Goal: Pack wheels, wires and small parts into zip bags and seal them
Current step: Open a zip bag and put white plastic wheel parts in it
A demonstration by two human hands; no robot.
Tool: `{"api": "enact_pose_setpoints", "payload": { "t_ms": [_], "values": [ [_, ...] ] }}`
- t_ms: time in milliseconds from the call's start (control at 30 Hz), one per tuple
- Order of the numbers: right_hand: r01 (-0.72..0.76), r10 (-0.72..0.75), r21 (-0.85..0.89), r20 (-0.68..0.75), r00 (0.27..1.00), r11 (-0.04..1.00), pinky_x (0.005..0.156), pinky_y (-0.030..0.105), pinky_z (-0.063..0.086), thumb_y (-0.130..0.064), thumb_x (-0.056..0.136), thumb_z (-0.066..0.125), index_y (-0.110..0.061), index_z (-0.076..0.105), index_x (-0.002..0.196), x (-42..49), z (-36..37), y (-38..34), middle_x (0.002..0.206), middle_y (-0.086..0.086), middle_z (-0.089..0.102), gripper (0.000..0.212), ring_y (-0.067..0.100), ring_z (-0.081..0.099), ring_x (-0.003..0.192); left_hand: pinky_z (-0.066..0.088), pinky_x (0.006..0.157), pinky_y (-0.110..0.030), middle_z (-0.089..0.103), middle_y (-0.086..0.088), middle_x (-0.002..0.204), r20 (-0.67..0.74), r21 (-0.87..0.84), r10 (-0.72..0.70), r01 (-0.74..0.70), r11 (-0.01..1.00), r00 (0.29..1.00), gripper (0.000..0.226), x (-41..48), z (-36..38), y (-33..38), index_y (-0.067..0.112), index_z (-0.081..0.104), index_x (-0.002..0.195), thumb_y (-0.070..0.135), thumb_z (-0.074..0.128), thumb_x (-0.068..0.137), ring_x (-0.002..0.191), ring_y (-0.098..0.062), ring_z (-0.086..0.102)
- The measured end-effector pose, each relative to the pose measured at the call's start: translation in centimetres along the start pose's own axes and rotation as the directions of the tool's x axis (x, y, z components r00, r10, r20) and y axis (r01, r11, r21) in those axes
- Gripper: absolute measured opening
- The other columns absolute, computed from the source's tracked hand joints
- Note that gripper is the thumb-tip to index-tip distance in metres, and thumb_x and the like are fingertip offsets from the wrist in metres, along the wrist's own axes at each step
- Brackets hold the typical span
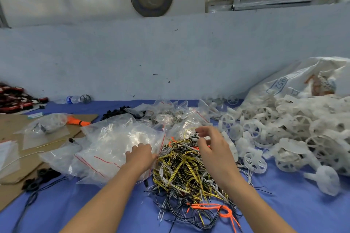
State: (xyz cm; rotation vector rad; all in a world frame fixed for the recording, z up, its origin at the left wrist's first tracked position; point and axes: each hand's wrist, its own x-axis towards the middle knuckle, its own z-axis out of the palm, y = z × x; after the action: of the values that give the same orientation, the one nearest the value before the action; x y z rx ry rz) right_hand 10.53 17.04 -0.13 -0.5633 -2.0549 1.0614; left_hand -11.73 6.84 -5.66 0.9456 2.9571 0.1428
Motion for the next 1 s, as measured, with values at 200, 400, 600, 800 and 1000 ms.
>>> {"api": "enact_pose_setpoints", "payload": {
  "t_ms": [200, 400, 600, 800, 1000],
  "values": [
    [-0.047, 0.046, 0.029, 0.034, 0.998, 0.998, 0.085, 0.029, 0.049, -0.025, 0.101, 0.044, -0.031, 0.054, 0.119, 0.6, 0.4, -0.2, 0.114, -0.014, 0.055, 0.021, 0.001, 0.056, 0.099, 0.035, 0.080, -0.039, 0.065, 0.000, 0.094, -0.308, -0.099, 0.045, -0.079, 0.992, 0.950, 0.028, -0.8, -0.2, -0.3, 0.019, 0.058, 0.099, 0.026, 0.031, 0.103, 0.087, -0.024, 0.057],
    [-0.205, 0.183, 0.172, 0.140, 0.973, 0.963, 0.075, 0.021, 0.045, -0.027, 0.101, 0.045, -0.025, 0.053, 0.119, 2.7, 2.6, -1.3, 0.108, -0.012, 0.056, 0.020, 0.002, 0.057, 0.096, 0.041, 0.079, -0.038, 0.064, 0.002, 0.086, -0.532, -0.190, 0.091, -0.223, 0.956, 0.842, 0.035, -2.3, -5.0, 0.6, 0.021, 0.061, 0.094, 0.033, 0.030, 0.105, 0.082, -0.023, 0.058],
    [-0.385, 0.323, 0.347, 0.224, 0.920, 0.855, 0.076, 0.033, 0.056, -0.042, 0.100, 0.051, -0.019, 0.058, 0.120, 3.9, 3.3, -2.1, 0.105, -0.006, 0.064, 0.031, 0.014, 0.067, 0.087, 0.043, 0.084, -0.036, 0.066, 0.007, 0.099, -0.620, -0.199, 0.269, -0.479, 0.855, 0.737, 0.030, -4.7, -6.5, 3.8, 0.023, 0.065, 0.107, 0.036, 0.038, 0.105, 0.090, -0.016, 0.058],
    [-0.324, 0.311, 0.471, 0.107, 0.944, 0.820, 0.065, 0.027, 0.056, -0.029, 0.100, 0.059, -0.018, 0.072, 0.100, 2.8, 0.3, -0.9, 0.094, 0.002, 0.074, 0.017, 0.015, 0.072, 0.077, 0.040, 0.084, -0.027, 0.067, 0.010, 0.106, -0.664, -0.112, 0.406, -0.620, 0.776, 0.628, 0.025, -7.0, -6.0, 7.8, 0.027, 0.065, 0.114, 0.036, 0.045, 0.103, 0.097, -0.011, 0.058],
    [-0.265, 0.313, 0.522, -0.004, 0.950, 0.811, 0.056, 0.021, 0.054, -0.024, 0.096, 0.065, -0.010, 0.072, 0.092, 1.0, -4.8, 0.6, 0.072, -0.005, 0.072, 0.016, 0.008, 0.069, 0.064, 0.048, 0.083, -0.035, 0.068, 0.007, 0.100, -0.604, -0.362, 0.380, -0.666, 0.653, 0.701, 0.025, -8.1, -5.9, 12.9, 0.022, 0.069, 0.108, 0.036, 0.049, 0.101, 0.094, -0.012, 0.059]
  ]
}}
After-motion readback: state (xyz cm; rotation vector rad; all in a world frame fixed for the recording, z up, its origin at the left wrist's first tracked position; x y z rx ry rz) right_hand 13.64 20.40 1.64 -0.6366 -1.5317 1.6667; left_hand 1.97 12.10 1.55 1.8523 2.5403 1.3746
